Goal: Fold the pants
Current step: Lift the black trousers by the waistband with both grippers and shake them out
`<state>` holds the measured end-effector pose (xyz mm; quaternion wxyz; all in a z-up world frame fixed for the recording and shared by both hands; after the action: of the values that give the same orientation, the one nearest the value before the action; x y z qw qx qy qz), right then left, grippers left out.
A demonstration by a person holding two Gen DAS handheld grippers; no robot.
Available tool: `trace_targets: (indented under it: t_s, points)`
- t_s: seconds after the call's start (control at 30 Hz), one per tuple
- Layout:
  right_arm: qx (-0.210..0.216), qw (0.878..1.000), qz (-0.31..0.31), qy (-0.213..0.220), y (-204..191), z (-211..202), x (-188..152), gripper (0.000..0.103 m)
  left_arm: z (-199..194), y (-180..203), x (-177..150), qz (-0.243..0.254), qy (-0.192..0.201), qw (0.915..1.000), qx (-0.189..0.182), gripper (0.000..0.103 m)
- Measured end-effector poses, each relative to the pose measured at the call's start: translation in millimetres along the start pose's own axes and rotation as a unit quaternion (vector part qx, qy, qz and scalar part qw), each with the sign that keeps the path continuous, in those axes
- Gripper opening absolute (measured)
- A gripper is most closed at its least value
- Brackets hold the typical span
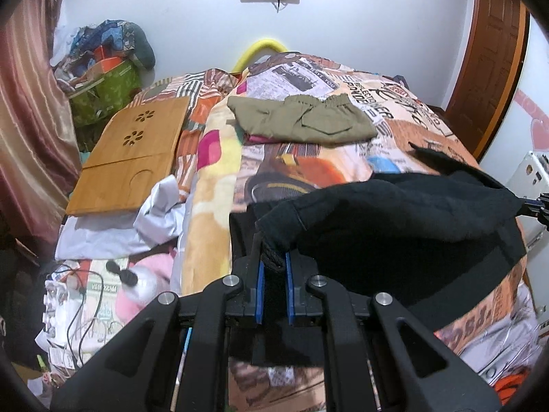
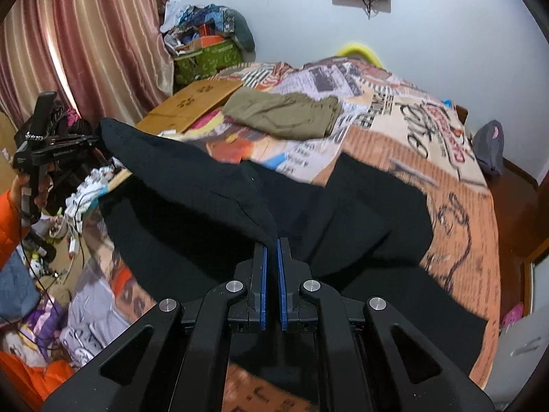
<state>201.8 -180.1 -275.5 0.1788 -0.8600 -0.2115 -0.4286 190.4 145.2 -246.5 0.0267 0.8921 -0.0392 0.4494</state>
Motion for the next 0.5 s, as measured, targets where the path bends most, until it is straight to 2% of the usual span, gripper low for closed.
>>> trace_targets:
  t_s: [0.13, 0.3, 0.5]
  points:
    - [0.005, 1.000, 0.021, -0.013, -1, 5, -22, 0.005, -1, -2, -26, -0.008, -0.013, 0.9999, 0.005, 0.009]
    - [0.004, 0.999, 0.032, -0.031, -7, 11, -45, 0.005, 11, -13, -68, -0.030, -0.049, 0.9981, 0.020, 0.007]
    - [-0.003, 0.999, 0.034, -0.037, -11, 13, -57, 0.005, 24, -16, -105, -0.033, -0.080, 0.9957, 0.034, 0.007]
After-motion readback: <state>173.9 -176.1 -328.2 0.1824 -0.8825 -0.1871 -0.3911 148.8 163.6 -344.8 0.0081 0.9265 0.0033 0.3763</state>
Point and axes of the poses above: each gripper's, at about its wrist camera, not at the fingertips, and z roughly the way its jaws point, y to its right, x to its top, the point moved 8 cm from there along z, roughly the way its jaws point, and after that the axes turned 12 degrees about y, right-handed, at the moved point
